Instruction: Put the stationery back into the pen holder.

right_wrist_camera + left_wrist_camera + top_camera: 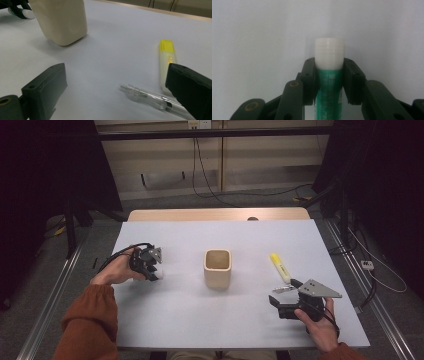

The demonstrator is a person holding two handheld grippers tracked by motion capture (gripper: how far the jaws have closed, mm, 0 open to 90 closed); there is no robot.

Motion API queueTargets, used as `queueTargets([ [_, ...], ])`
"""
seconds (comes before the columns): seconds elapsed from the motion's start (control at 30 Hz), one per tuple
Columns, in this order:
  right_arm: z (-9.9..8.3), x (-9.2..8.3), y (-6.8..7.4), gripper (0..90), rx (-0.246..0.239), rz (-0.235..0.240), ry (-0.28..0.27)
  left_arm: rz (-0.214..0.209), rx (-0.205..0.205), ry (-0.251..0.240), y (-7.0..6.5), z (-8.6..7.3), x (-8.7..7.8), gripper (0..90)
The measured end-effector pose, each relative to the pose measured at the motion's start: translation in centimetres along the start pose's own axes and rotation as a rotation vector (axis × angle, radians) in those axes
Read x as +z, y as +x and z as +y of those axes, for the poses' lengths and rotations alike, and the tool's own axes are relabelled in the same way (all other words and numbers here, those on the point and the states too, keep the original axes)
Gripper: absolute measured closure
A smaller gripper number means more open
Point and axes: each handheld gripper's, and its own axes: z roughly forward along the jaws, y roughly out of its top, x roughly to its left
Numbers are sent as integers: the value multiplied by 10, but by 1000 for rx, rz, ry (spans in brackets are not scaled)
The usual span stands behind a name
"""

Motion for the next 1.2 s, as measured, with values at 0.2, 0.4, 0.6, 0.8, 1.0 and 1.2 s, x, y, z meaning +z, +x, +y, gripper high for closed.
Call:
queueTargets([
  [0.2, 0, 0, 0, 32, 0, -1, -1, 8, -49, -25, 1, -2, -3, 658],
  [0.4, 0, -1, 1, 32, -5, 1, -3, 29, -152, -116, 1, 1, -13, 659],
  [0.6, 1, -1, 2, 32, -10, 5, -1, 44, -230, -175, -4, 5, -24, 659],
  [0.8, 1, -1, 3, 32, -11, 8, 0, 62, -277, -257, -14, 7, -38, 659],
  [1.0, 1, 0, 3, 33, -14, 8, 1, 93, -331, -314, -23, 7, -47, 659],
  [1.2, 1, 0, 3, 32, -13, 9, 1, 124, -394, -394, -31, 3, -57, 659],
])
